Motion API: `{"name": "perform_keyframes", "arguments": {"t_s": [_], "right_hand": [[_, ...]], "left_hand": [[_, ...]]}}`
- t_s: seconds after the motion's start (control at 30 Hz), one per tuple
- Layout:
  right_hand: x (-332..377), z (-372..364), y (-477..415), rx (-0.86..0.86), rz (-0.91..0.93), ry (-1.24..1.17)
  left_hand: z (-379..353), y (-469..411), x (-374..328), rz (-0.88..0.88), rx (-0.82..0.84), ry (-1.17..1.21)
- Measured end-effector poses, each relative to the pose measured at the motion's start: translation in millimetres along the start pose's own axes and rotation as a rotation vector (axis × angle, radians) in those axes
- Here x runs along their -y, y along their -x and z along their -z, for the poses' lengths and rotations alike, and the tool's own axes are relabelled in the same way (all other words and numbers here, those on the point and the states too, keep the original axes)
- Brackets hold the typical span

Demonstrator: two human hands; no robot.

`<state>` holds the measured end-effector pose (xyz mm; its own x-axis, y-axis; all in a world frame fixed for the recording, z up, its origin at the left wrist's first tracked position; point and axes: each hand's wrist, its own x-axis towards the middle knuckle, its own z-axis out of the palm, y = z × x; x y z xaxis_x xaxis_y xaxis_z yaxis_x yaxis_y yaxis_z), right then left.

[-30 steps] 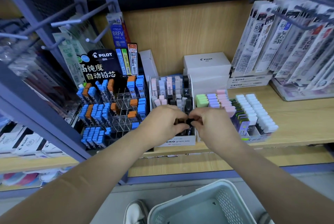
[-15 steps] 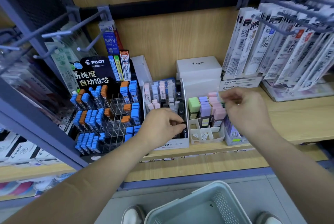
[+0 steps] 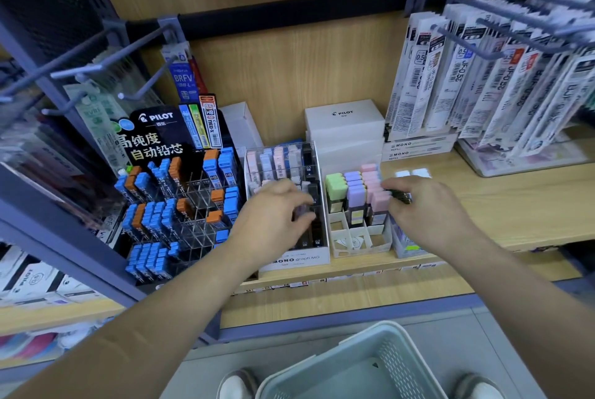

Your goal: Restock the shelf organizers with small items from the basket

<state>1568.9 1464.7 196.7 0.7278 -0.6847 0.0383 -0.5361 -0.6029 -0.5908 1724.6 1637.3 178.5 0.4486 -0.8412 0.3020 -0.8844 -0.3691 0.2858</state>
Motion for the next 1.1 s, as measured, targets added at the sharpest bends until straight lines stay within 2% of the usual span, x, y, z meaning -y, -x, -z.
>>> {"name": "perform_keyframes", "arguments": {"t_s": [0.07,0.13,0.27,0.4,0.57,0.7,0.83,1.1], "right_hand": [[0,0,0,-0.002,0.014,0.010],[0,0,0,-0.004,0.014,0.009],[4,-5,0,-0.030,0.051,0.015],[23,-15,2,-0.061,0.190,0.035],[50,-32,8,0.058,0.333,0.126],[56,-43,9,0.165,0.375,0.262],[57,-44,9,0.156,0.396,0.359],[53,-41,13,0.171,0.407,0.305]], "left_hand": [[3,-4,6,-0.006,-0.129,-0.030],[4,-8,10,-0.015,-0.162,-0.070],[4,-14,13,-0.097,-0.150,-0.158],[7,-17,18,-0.130,-0.172,-0.227],[8,-18,21,-0.106,-0.164,-0.238],[9,-18,22,-0.098,-0.161,-0.212],[10,-16,24,-0.112,-0.142,-0.190],[11,-16,23,-0.103,-0.100,-0.180]]}}
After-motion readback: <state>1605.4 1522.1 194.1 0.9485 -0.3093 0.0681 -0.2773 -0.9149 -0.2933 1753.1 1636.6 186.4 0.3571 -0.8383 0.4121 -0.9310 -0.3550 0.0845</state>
